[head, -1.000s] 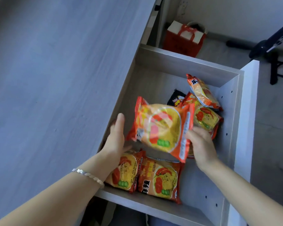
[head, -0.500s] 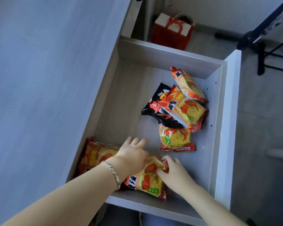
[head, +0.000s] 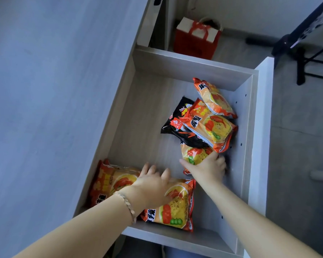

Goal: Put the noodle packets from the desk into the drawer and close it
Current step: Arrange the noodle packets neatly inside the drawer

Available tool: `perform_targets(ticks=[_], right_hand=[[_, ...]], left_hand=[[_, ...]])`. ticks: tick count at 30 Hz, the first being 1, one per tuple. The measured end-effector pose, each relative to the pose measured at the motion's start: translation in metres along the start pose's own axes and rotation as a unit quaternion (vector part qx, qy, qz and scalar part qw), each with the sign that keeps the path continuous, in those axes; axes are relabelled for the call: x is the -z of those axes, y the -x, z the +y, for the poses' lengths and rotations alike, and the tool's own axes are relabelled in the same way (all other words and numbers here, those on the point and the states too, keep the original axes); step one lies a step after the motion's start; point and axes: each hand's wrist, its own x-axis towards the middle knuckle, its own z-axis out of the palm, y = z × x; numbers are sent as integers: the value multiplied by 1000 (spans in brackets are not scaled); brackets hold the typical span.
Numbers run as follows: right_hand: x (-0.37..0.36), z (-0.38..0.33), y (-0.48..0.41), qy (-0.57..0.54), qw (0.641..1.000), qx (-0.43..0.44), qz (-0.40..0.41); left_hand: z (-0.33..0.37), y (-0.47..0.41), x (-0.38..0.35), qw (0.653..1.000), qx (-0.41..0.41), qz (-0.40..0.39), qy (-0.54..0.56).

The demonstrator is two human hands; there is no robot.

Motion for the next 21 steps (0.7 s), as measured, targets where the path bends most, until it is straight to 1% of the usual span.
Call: perform_targets(ticks=[2,4,5,6,8,10,12,13,14,15,16,17,19,20,21], right_hand=[[-2,-11,-6,65,998,-1,-21],[0,-19,-12,112,993,-7,-29],[3,-21,-14,124,992,-9,-36],[6,-23,-14,125,991,-10,-46],[16,-26,-13,104,990,-8,-92],[32,-31,-7,42,977,-1,-208],[44,-41,4,-4,935,22,-353],[46,-48,10,-8,912,46,-407],[43,-56,14,0,898,85,-433],[36,-66,20,17,891,134,-433],[27,-75,24,39,891,189,-411],[15,-84,25,75,892,248,-372],[-9,-101,25,165,885,351,-259],[-19,-108,26,199,879,382,-206],[-30,-114,25,223,875,394,-171]], left_hand=[[-7,1,7,993,44,71,89],[-20,7,9,973,100,148,144],[-28,12,8,963,131,167,168],[-37,17,6,953,162,170,191],[-54,28,-2,944,213,138,213],[-64,35,-10,946,242,92,195],[-66,38,-15,947,248,70,190],[-65,38,-15,948,246,73,190],[-64,38,-16,946,246,84,192],[-64,38,-18,942,248,99,202],[-64,37,-19,935,253,112,223],[-64,36,-19,925,258,122,250],[-65,35,-18,913,272,123,278],[-65,35,-17,911,282,116,277],[-65,34,-16,909,292,112,275]])
